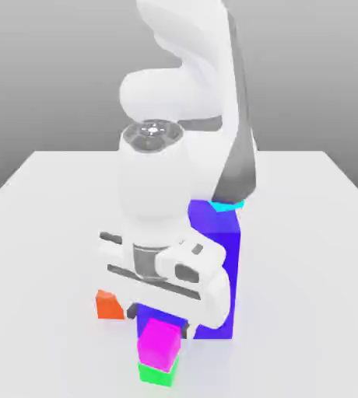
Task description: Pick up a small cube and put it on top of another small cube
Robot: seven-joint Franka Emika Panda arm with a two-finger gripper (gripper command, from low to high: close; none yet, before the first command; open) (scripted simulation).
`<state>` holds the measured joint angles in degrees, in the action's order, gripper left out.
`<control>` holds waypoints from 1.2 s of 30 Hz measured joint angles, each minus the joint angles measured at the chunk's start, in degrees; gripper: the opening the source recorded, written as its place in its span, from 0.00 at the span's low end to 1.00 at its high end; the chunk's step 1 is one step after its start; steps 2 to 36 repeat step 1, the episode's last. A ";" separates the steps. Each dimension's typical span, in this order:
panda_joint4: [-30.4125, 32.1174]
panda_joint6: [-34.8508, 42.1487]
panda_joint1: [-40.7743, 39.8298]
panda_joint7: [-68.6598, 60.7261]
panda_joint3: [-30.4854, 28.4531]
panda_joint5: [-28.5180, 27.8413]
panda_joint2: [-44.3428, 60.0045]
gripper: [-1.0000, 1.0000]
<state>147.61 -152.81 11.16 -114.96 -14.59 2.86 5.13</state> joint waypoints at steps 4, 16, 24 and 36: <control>0.13 1.08 -0.04 0.50 -0.19 -0.68 -1.14 1.00; 0.13 1.08 -0.04 0.50 -0.19 -0.68 -1.14 1.00; 0.13 1.08 -0.04 0.50 -0.19 -0.68 -1.14 1.00; 0.13 1.08 -0.04 0.50 -0.19 -0.68 -1.14 1.00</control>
